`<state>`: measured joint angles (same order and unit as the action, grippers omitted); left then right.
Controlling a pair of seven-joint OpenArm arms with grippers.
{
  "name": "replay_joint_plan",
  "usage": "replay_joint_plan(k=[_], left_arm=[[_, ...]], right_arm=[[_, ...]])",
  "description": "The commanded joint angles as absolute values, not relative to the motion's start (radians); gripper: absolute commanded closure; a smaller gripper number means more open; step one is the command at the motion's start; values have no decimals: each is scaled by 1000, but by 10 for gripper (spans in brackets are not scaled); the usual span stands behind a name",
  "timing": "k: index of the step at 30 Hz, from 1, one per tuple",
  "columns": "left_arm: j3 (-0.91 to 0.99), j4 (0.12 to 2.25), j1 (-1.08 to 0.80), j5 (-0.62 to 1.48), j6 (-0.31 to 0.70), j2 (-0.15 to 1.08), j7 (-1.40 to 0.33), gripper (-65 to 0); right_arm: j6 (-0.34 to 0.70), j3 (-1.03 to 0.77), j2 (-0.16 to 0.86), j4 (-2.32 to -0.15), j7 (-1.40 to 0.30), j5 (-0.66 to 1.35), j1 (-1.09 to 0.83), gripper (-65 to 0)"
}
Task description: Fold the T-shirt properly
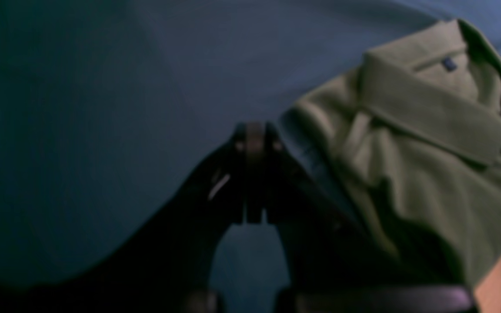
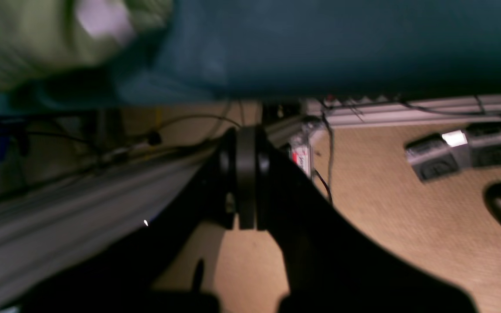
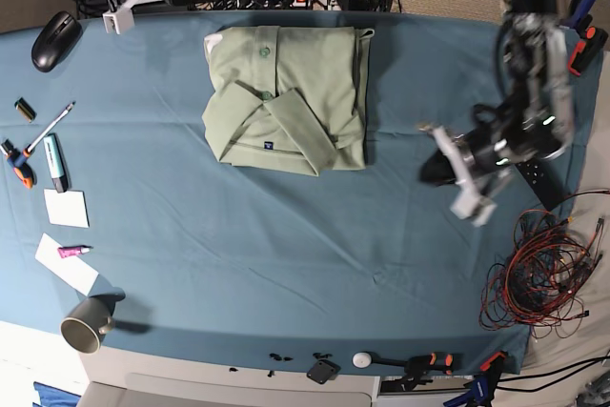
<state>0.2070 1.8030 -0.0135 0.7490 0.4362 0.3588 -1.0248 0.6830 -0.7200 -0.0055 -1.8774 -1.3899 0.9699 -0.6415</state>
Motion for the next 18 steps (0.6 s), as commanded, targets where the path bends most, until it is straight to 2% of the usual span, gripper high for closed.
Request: replay_joint_plan(k=[1,7,10,16,18], left_arm=[[251,1850,-33,785,437,379,-1016,0],[426,1951,-337,881,451,366,-1034,0],[453,1951,-486,940,502,344,-1074,0],[455,1951,-644,1019,526,347,-1126,0],[455,1951,-686,1045,564,353,-1137,0]], right_arm=[[693,-727,12,-1891,-1379,987,-659,0],[698,-725,20,-1868,-1359,986,-677,0],[698,-725,20,-1816,-1339,986,-677,0],[698,-725,43,-1622,-1322,987,-676,0],[698,-725,68,-1529,-1303,986,-675,0]])
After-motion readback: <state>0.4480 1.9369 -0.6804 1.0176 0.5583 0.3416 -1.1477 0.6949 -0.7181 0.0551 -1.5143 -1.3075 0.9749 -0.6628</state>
